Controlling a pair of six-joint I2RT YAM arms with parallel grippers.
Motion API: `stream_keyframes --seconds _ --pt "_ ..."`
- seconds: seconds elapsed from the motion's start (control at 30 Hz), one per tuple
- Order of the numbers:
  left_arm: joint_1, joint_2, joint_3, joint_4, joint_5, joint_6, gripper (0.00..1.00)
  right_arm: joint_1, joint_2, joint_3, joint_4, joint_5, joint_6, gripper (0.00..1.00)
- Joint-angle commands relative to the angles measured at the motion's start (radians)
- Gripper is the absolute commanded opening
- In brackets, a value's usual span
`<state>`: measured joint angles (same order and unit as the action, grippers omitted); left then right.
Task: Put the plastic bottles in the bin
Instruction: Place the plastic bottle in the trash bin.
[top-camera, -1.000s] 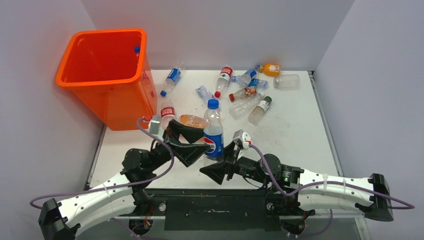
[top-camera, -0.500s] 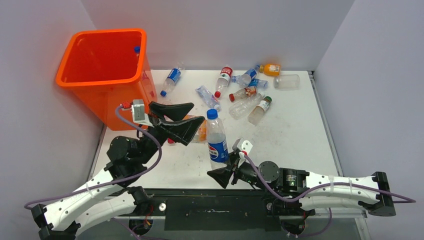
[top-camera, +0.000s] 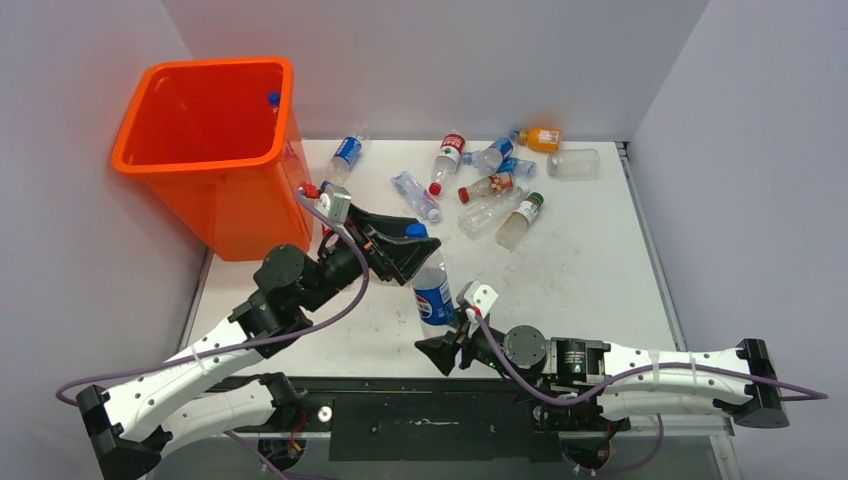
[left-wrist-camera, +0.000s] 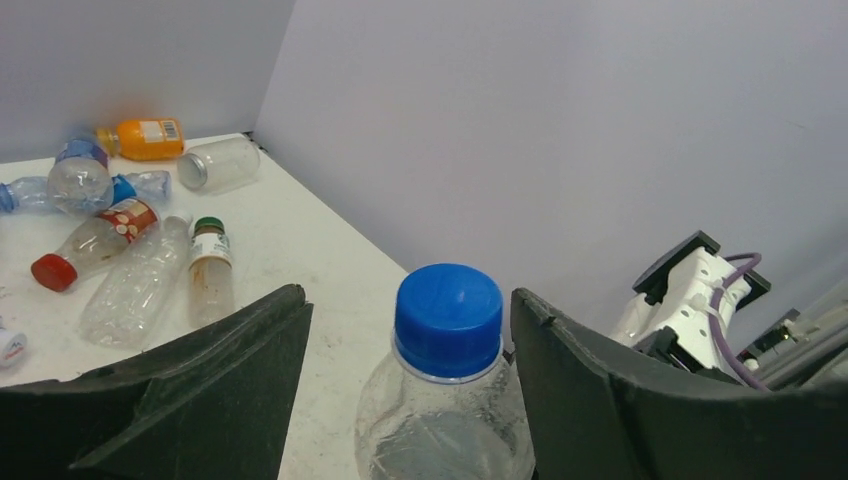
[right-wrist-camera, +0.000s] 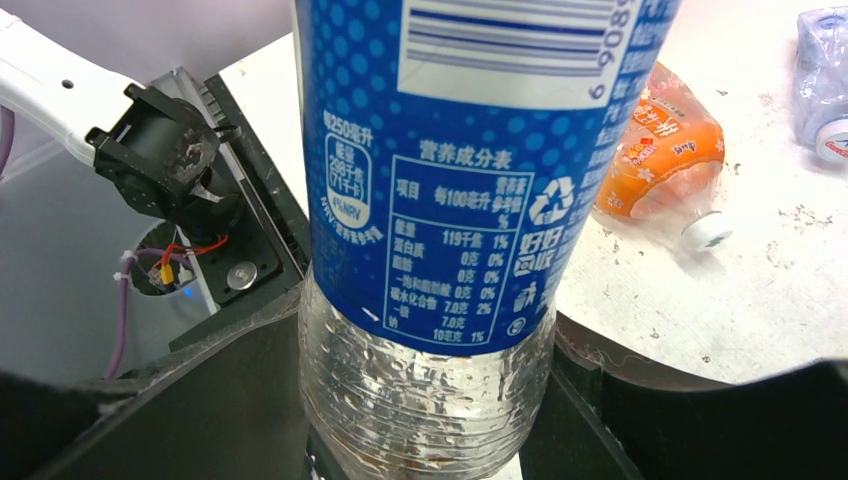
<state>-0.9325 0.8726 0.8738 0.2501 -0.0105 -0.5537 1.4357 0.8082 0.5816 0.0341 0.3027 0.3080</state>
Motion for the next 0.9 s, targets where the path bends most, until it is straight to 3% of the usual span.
stream_keyframes --seconds 0.0,0.1,0.17,0.2,0.27,0.33,0.4,0.53,0.7,0.87 --pt "0.003 0.013 0.078 -0.001 0.096 0.033 0.57 0.014 0.009 0.042 0.038 0.034 -0.020 0.12" --pt "0.003 0.022 0.080 0.003 0.131 0.052 0.30 0.022 0.010 0.043 0.039 0.042 -0.018 0.16" --pt "0.003 0.021 0.078 0.005 0.134 0.063 0.06 0.026 0.009 0.045 0.032 0.046 -0.013 0.26" --pt "0.003 0.019 0.080 0.000 0.126 0.068 0.00 0.028 0.008 0.048 0.024 0.045 -0.007 0.40" --pt "0.003 0.008 0.083 -0.011 0.104 0.078 0.00 0.030 0.004 0.054 0.018 0.024 0.012 0.74" --pt "0.003 -0.008 0.093 -0.030 0.066 0.105 0.00 0.033 -0.009 0.057 0.012 0.001 0.043 0.96" --pt "0.004 -0.024 0.118 -0.062 0.005 0.152 0.00 0.036 -0.043 0.048 0.015 -0.009 0.072 0.90" --pt "0.004 -0.069 0.206 -0.117 -0.243 0.292 0.00 0.037 -0.129 -0.022 0.077 0.074 0.190 0.90" --pt "0.012 -0.098 0.296 0.022 -0.505 0.655 0.00 0.035 -0.270 -0.238 0.268 0.109 0.223 0.90" --pt "0.030 -0.027 0.439 0.166 -0.585 0.999 0.00 0.035 -0.241 -0.255 0.213 0.148 0.193 0.90"
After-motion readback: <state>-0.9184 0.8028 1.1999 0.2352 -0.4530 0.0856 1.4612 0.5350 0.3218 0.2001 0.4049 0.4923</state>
